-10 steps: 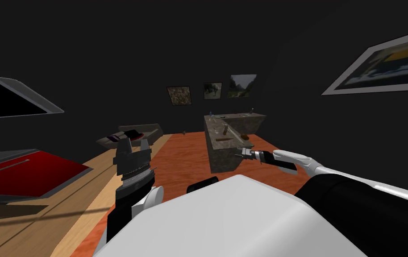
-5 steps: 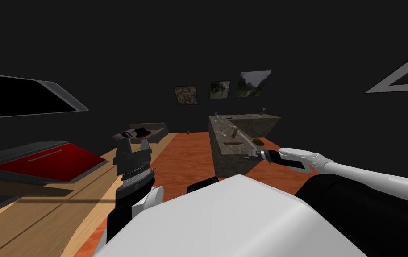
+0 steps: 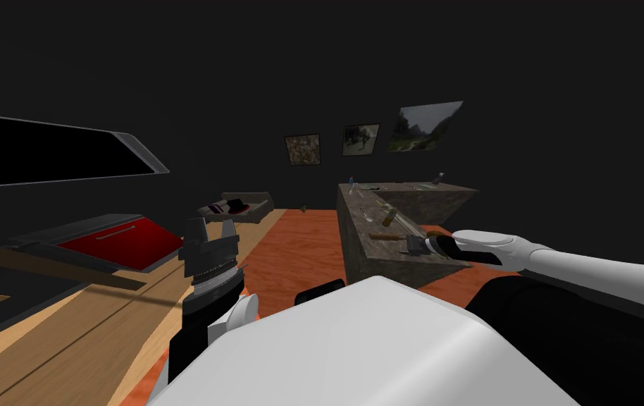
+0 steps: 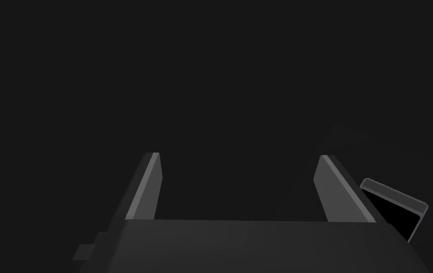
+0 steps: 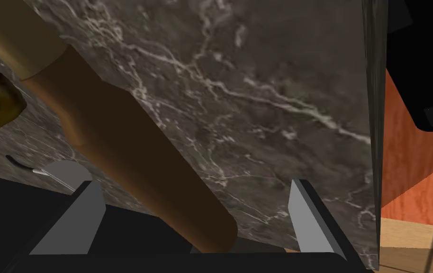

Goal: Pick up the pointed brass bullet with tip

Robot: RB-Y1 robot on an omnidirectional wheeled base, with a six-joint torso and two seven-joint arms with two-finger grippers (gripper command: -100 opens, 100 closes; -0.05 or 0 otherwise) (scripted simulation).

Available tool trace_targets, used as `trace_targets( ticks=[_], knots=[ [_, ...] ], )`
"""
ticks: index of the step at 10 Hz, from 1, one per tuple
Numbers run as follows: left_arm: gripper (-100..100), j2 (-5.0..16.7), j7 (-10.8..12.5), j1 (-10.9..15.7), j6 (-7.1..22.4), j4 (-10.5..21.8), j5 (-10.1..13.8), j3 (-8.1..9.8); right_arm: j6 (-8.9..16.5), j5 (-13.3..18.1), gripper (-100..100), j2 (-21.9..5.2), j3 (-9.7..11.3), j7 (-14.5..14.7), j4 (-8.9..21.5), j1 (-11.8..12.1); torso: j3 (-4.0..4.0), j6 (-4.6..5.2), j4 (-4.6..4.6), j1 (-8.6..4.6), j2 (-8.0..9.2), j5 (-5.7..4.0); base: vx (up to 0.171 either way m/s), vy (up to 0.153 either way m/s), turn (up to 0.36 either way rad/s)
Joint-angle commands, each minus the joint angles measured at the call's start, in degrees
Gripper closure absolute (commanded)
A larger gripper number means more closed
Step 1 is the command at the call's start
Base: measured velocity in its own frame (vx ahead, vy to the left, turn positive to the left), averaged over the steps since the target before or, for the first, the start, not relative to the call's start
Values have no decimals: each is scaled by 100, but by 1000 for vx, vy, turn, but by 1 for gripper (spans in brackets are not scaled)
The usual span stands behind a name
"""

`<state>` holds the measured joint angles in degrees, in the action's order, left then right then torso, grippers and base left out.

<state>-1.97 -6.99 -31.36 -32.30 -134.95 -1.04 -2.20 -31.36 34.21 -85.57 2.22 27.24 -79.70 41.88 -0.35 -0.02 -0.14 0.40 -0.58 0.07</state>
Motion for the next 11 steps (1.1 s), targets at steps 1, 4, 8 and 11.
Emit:
trace_targets(
  ticks=[1, 4, 8, 11],
  knots=[
    [0, 0, 0, 0, 0, 0, 0, 0, 24, 177, -100, -149, 101, 99, 281, -13, 0, 0, 0, 0, 0, 0, 92, 80, 103],
    [0, 0, 0, 1, 0, 0, 0, 0, 145, 427, -100, -342, 218, 264, 558, 116, 20, 1, 9, 4, 32, 1, 95, 62, 109],
    [0, 0, 0, 0, 0, 0, 0, 0, 177, 650, -100, -411, 359, 449, 853, 285, 9, 1, 4, 0, 13, 0, 116, 45, 106],
    [0, 0, 0, 2, 1, 0, 0, 0, 299, 728, -100, -157, 493, 541, 912, 224, 35, 4, 15, -24, 59, -6, 19, -18, 58]
  ],
)
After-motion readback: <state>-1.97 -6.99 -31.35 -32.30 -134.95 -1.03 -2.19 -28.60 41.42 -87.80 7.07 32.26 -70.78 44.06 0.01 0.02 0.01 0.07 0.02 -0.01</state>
